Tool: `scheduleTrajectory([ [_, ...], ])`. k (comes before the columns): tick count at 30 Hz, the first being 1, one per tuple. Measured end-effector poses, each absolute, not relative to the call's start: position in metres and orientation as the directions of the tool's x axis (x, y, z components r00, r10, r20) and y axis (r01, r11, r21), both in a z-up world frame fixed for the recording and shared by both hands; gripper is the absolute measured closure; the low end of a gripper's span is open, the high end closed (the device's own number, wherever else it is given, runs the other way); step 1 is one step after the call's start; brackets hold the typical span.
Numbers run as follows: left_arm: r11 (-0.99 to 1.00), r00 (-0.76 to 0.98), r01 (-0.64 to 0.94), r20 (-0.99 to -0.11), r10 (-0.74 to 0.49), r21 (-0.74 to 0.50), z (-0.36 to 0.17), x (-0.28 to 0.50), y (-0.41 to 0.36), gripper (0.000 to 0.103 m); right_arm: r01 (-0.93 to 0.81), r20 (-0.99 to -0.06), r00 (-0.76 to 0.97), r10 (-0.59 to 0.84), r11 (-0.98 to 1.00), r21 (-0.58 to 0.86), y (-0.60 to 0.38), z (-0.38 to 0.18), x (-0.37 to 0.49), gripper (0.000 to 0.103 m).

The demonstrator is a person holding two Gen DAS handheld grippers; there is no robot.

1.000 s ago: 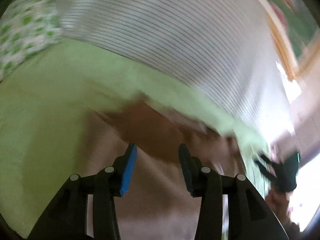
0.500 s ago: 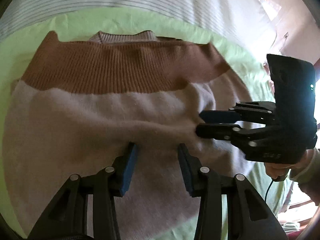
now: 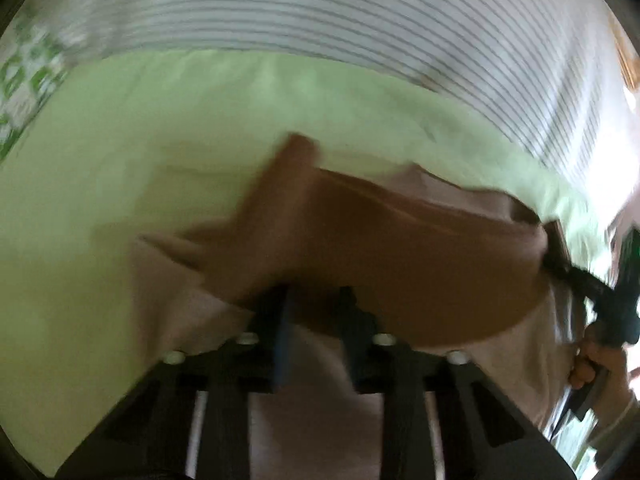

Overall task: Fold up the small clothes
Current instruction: 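Release the folded hem and withdraw both grippers from the sweater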

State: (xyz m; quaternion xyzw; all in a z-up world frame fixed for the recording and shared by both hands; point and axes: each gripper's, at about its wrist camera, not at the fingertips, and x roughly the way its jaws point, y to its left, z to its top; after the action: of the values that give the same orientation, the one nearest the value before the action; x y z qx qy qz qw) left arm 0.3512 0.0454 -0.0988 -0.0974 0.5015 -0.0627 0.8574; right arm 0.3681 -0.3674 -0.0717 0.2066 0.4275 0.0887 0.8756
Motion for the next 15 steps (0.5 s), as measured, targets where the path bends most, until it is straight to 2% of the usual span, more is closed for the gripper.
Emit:
scheduleTrajectory([
  [1,0.970,0.492,-0.003,-0.845,-0.211,-0.244,-0.101,0.351,0.053,0.096,0.049,-0.707,0.626,0.328,0.889,0.456,-0.377,-0.076,0.367,0.103],
  [5,0.966,0.514,-0.037,-0.834,-0.202,-0.257,-0.102,0.340,0.065,0.097,0.124,-0.702,0.666,0.252,0.890,0.438,-0.399,-0.079,0.355,0.103],
  [6,0.967,0.523,-0.041,-0.830,-0.194,-0.252,-0.096,0.334,0.064,0.095,0.130,-0.701,0.667,0.252,0.887,0.443,-0.400,-0.078,0.353,0.103],
  [8,0.965,0.541,-0.027,-0.815,-0.206,-0.262,-0.082,0.315,0.057,0.076,0.113,-0.694,0.670,0.263,0.888,0.446,-0.395,-0.070,0.346,0.100],
  [13,0.949,0.523,0.070,-0.799,-0.297,-0.307,-0.070,0.261,0.032,0.066,-0.043,-0.625,0.662,0.414,0.853,0.520,-0.370,-0.042,0.313,0.099],
  [15,0.944,0.508,0.084,-0.801,-0.317,-0.320,-0.074,0.243,0.021,0.065,-0.131,-0.622,0.622,0.476,0.846,0.516,-0.349,-0.037,0.297,0.099],
])
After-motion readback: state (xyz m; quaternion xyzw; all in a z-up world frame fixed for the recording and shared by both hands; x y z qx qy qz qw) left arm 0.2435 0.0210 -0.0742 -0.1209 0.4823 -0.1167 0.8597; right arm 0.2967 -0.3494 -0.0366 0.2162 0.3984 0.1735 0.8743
